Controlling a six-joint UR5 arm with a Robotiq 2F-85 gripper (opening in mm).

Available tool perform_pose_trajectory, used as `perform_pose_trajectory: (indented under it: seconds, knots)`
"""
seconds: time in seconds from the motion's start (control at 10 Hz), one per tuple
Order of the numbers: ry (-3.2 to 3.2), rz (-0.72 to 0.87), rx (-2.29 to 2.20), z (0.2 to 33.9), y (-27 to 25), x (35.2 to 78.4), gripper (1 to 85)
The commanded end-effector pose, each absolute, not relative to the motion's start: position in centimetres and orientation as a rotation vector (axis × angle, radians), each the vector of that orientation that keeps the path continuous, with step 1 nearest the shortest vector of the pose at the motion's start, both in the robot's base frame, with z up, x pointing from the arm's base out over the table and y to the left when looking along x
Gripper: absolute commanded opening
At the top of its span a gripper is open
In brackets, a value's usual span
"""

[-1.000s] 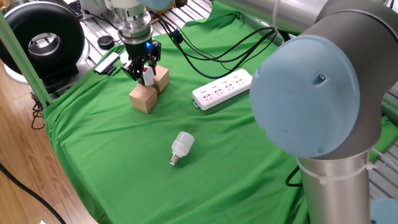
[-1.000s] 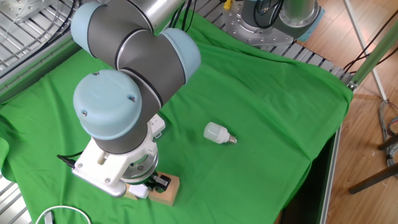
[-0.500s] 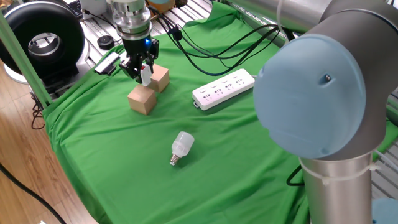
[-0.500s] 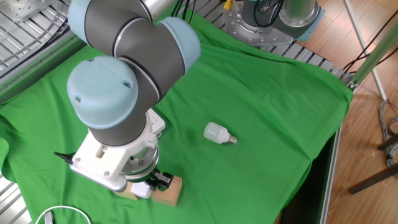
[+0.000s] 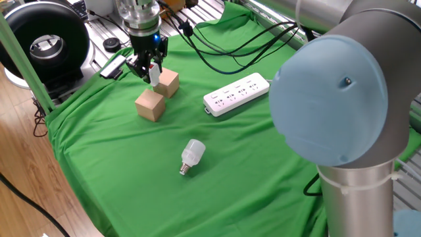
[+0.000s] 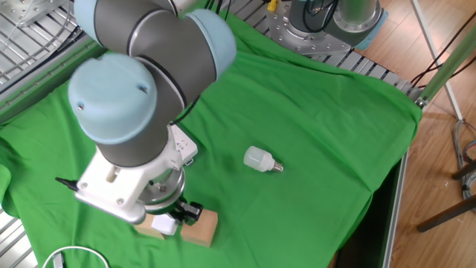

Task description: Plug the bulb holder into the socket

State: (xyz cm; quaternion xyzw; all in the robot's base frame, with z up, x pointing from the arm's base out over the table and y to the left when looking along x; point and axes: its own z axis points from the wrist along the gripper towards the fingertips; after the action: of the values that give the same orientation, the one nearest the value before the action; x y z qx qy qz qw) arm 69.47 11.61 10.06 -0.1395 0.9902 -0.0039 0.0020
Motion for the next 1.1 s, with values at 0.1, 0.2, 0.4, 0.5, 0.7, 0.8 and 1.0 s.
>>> perform_pose_trajectory:
  seconds: [0.1, 0.2, 0.4, 0.5, 0.7, 0.8, 1.0]
  knots:
    - [3.11, -0.016, -0.467, 13.4, 9.8, 68.9, 1.0]
    - [3.111, -0.035, -0.468, 14.2, 8.7, 68.6, 1.0]
    - [3.121, -0.025, -0.525, 14.6, 8.0, 67.9, 1.0]
    - [3.083, -0.057, -0.525, 14.6, 7.6, 68.9, 1.0]
    - [3.134, -0.104, -0.363, 14.7, 6.7, 68.2, 1.0]
    - [3.129, -0.108, -0.216, 14.7, 6.7, 68.6, 1.0]
    - [3.077, -0.1, -0.083, 14.7, 6.9, 70.0, 1.0]
